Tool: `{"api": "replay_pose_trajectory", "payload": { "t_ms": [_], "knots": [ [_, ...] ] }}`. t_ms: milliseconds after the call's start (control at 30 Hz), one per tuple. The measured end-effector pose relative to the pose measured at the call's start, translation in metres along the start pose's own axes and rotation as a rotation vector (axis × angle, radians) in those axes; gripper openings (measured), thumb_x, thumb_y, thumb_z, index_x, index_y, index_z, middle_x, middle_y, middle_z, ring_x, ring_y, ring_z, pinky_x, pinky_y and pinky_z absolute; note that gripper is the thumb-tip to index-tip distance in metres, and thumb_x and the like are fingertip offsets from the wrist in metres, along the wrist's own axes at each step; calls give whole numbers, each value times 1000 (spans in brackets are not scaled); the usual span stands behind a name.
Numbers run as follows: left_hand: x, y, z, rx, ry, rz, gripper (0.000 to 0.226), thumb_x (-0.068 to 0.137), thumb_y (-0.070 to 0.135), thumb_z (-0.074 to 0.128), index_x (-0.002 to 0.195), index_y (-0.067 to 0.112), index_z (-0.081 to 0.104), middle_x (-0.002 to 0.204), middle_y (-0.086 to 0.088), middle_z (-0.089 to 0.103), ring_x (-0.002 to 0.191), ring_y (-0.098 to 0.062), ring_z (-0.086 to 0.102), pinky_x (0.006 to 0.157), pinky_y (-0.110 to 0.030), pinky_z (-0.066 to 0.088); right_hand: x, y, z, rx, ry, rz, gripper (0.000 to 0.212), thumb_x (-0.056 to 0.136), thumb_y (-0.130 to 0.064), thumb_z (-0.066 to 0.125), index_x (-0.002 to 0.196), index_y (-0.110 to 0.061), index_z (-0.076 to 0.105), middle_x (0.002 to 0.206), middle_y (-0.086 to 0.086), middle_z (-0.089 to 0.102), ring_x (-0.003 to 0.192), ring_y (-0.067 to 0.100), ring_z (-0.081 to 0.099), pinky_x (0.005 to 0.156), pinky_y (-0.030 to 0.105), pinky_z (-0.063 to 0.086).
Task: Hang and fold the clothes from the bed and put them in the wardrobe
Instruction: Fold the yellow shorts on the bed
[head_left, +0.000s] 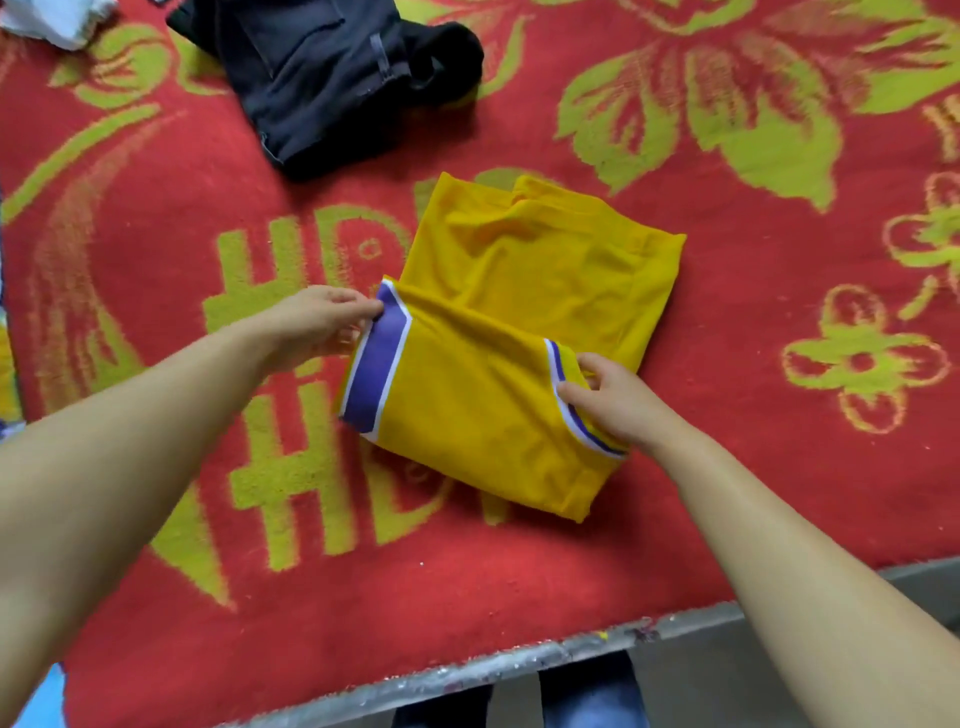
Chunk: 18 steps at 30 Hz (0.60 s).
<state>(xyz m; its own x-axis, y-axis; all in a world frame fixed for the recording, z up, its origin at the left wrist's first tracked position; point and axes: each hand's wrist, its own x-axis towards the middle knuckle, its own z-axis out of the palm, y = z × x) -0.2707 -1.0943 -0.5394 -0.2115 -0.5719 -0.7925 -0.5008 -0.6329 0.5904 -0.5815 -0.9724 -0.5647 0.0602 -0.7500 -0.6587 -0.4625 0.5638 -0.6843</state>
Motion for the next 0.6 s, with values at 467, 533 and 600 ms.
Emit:
{"api": "replay_pose_trajectory", "payload": {
  "t_ms": [467, 533, 600],
  "knots": [
    [1, -43, 43, 815, 681, 568, 60, 95, 53, 40, 136, 9, 40, 132, -15, 49, 122, -32, 46, 104, -51, 33, -30, 6, 34, -624, 610, -316, 57, 81, -22, 65, 134, -13, 46, 132, 16, 51, 125, 33, 43, 96, 53, 47],
    [-18, -57, 60, 1132, 515, 944, 64, 95, 56, 32, 140, 11, 35, 140, -14, 41, 133, -29, 38, 110, -59, 22, -46, 14, 64, -798, 436, -520, 77, 69, -24, 74, 138, -19, 42, 143, 16, 44, 136, 32, 31, 101, 59, 40],
    [-30, -95, 74, 1361, 358, 1092, 63, 92, 46, 41, 146, 16, 29, 150, -12, 29, 145, -24, 20, 109, -65, 18, -58, 27, 92, -964, 215, -448, 103, 54, -27, 83, 145, -28, 34, 153, 15, 31, 141, 37, 23, 99, 68, 33]
  ]
}}
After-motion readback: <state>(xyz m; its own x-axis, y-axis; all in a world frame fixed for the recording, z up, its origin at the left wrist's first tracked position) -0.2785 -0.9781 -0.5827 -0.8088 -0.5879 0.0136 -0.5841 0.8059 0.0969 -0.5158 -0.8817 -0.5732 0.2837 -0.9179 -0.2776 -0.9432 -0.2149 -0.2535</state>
